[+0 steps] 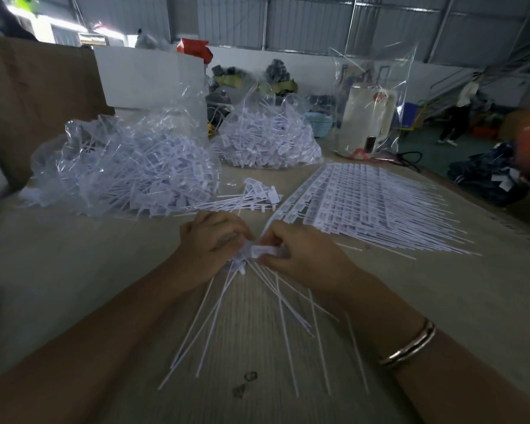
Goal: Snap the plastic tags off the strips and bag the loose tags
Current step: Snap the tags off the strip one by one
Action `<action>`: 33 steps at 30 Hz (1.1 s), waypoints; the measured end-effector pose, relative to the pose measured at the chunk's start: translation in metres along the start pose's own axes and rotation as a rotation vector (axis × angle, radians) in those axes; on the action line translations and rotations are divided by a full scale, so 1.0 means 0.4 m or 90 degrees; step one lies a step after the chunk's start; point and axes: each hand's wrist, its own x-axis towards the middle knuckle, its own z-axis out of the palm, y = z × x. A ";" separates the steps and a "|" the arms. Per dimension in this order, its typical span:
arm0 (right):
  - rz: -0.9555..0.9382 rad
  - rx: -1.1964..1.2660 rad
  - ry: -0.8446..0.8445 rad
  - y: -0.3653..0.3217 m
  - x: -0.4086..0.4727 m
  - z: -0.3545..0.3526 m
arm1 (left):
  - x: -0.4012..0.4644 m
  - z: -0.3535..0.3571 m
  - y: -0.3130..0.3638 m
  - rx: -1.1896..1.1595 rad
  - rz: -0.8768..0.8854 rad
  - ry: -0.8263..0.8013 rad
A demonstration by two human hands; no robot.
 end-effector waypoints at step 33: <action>-0.029 0.024 0.009 -0.003 -0.003 -0.011 | 0.003 0.014 0.029 -0.014 -0.018 -0.075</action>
